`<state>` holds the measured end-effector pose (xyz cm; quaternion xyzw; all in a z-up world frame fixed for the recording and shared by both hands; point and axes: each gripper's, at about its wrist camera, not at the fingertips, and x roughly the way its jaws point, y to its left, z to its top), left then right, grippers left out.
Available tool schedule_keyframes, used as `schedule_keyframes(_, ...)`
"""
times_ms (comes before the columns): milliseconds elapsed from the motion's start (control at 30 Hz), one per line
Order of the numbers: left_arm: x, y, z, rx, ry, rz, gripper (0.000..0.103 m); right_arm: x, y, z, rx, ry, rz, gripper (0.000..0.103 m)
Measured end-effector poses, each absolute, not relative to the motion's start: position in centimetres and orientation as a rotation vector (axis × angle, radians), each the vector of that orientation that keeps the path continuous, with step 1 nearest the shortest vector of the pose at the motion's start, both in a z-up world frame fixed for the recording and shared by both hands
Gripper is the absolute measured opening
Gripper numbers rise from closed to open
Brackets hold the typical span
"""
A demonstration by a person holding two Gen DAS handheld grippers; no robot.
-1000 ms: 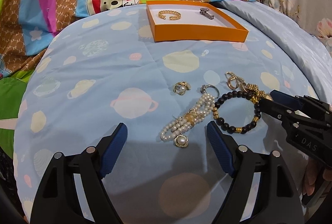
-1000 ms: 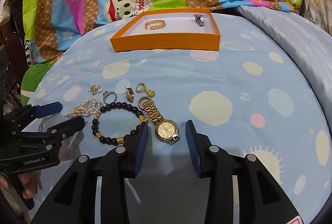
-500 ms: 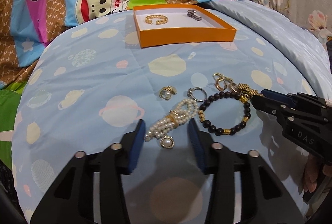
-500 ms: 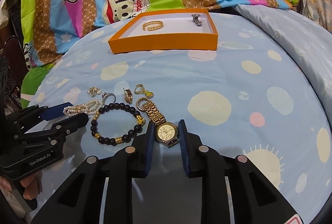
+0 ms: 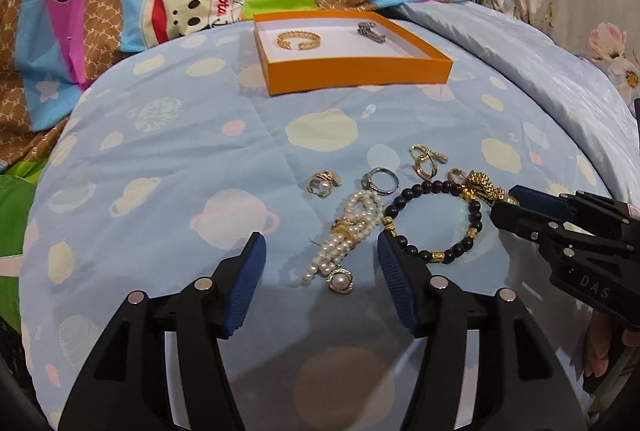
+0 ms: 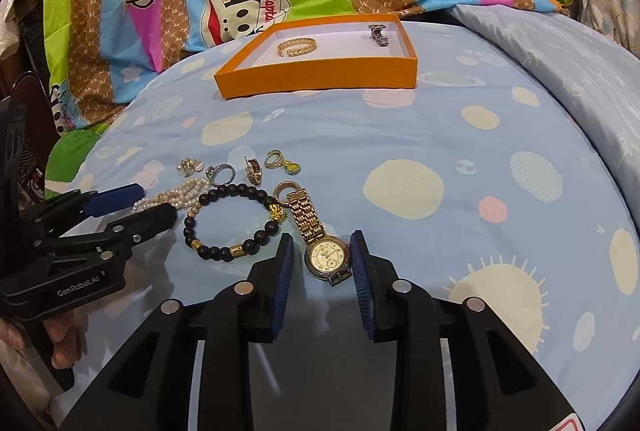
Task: Organize jewelry
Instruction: 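Grasp the pearl bracelet with the left gripper while the right gripper grasps the gold watch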
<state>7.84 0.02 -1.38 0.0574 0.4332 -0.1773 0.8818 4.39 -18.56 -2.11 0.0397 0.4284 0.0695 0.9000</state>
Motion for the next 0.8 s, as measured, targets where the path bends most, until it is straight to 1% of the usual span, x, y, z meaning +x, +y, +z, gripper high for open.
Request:
schedule_keyframes(100, 8.1, -0.6, -1.4, 0.143, 0.898, -0.379, 0.055, 4.4, -18.7, -2.1, 0.086, 0.888, 0.146, 0.029)
schedule_keyframes(167, 8.2, -0.8, -1.5, 0.146, 0.897, -0.380, 0.053, 4.4, -18.8, -2.1, 0.090, 0.887, 0.139, 0.026)
schedule_keyframes(200, 8.2, -0.8, -1.5, 0.145, 0.896, -0.387, 0.050, 4.4, -18.9, -2.1, 0.095, 0.887, 0.137, 0.023)
schedule_keyframes(267, 7.9, -0.9, -1.4, 0.144, 0.892, -0.403, 0.037, 4.4, -19.0, -2.1, 0.105, 0.885, 0.140, 0.022)
schedule_keyframes(367, 7.4, -1.1, -1.3, 0.151, 0.892, -0.436, 0.026, 4.3, -19.0, -2.0, 0.106, 0.882, 0.139, 0.022)
schedule_keyframes(400, 7.2, -1.2, -1.2, 0.150, 0.893, -0.448, 0.019, 4.3, -19.1, -2.0, 0.108, 0.879, 0.140, 0.022)
schedule_keyframes(433, 7.1, -1.3, -1.2, 0.149, 0.896, -0.458, 0.016, 4.2, -19.1, -2.0, 0.115, 0.879, 0.142, 0.022)
schedule_keyframes(567, 6.4, -1.2, -1.0, 0.122, 0.900, -0.468, 0.013, 3.7, -19.3, -1.6, 0.142, 0.865, 0.143, 0.022)
schedule_keyframes(800, 5.6, -0.5, 1.2, 0.054, 0.873, -0.462, 0.013, 2.7, -19.8, 0.4, 0.170, 0.812, 0.134, 0.022)
